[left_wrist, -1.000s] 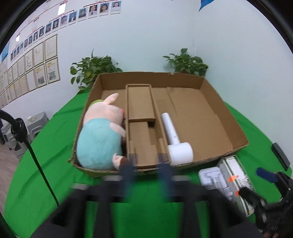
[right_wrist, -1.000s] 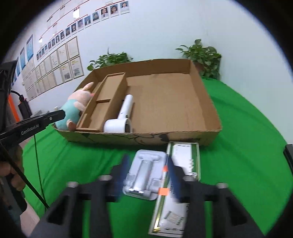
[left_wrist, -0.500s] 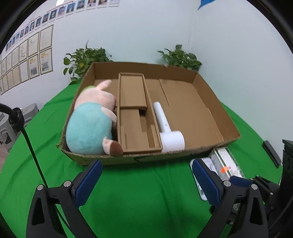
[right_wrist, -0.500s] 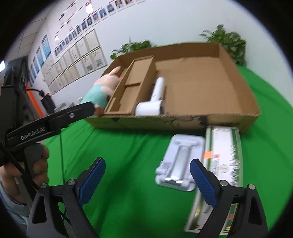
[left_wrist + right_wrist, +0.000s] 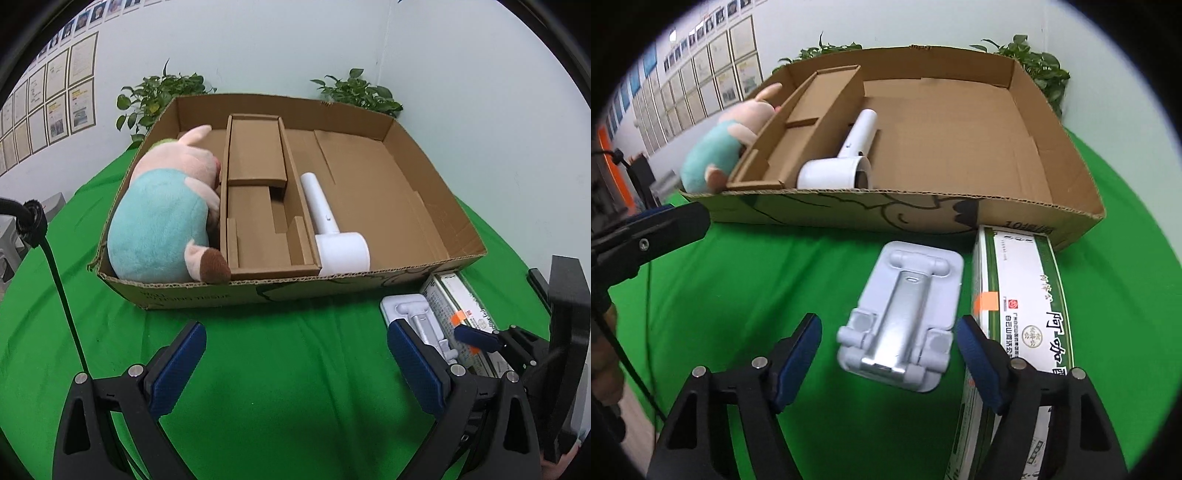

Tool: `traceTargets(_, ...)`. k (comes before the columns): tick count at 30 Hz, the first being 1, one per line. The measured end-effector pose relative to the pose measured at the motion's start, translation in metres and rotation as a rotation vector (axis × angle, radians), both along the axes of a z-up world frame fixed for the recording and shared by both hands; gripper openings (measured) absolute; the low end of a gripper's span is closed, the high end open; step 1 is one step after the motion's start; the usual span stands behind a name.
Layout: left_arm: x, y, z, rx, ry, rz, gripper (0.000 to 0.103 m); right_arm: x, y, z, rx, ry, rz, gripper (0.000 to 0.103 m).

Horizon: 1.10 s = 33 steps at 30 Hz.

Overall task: Organize objects
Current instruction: 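Close the right gripper on the white phone stand's base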

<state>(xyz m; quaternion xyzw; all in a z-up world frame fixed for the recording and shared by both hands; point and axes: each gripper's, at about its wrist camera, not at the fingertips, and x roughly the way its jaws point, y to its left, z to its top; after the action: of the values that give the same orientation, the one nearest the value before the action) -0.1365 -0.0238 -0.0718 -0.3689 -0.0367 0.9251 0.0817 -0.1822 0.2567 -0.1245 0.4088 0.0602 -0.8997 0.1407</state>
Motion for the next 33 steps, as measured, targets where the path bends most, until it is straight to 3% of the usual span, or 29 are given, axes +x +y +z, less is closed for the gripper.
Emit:
traceTargets(3, -0.003, -0.004, -0.003, 0.021, -0.012, 0.002, 0.099, 0.005, -0.007, -0.006, 0.026, -0.008, 0.037, 0.069)
traceTargets(5, -0.003, -0.006, -0.002, 0.023, -0.011, 0.003, 0.099, 0.007, -0.011, -0.007, 0.069, 0.013, 0.049, 0.048)
traceTargets(10, -0.004, -0.008, -0.003, 0.042, -0.022, -0.008, 0.099, 0.011, -0.008, -0.003, 0.040, 0.005, 0.082, 0.047)
traceTargets(16, -0.012, -0.010, -0.011, 0.153, -0.100, -0.085, 0.098, 0.043, -0.014, 0.005, -0.051, 0.017, 0.268, 0.039)
traceTargets(18, -0.015, -0.009, -0.015, 0.183, -0.124, -0.103, 0.098, 0.052, -0.013, 0.008, -0.032, 0.060, 0.256, 0.056)
traceTargets(19, -0.017, -0.008, -0.018, 0.203, -0.139, -0.116, 0.098, 0.053, -0.011, 0.009, -0.018, 0.073, 0.235, 0.080)
traceTargets(20, -0.018, -0.007, -0.020, 0.213, -0.147, -0.123, 0.098, 0.053, -0.009, 0.010, -0.015, 0.083, 0.214, 0.085)
traceTargets(28, -0.024, 0.003, -0.029, 0.275, -0.175, -0.167, 0.098, 0.036, -0.010, -0.002, -0.008, -0.023, 0.178, 0.088)
traceTargets(33, -0.026, 0.005, -0.030, 0.283, -0.187, -0.184, 0.090, 0.028, -0.012, -0.007, -0.010, -0.073, 0.162, 0.086)
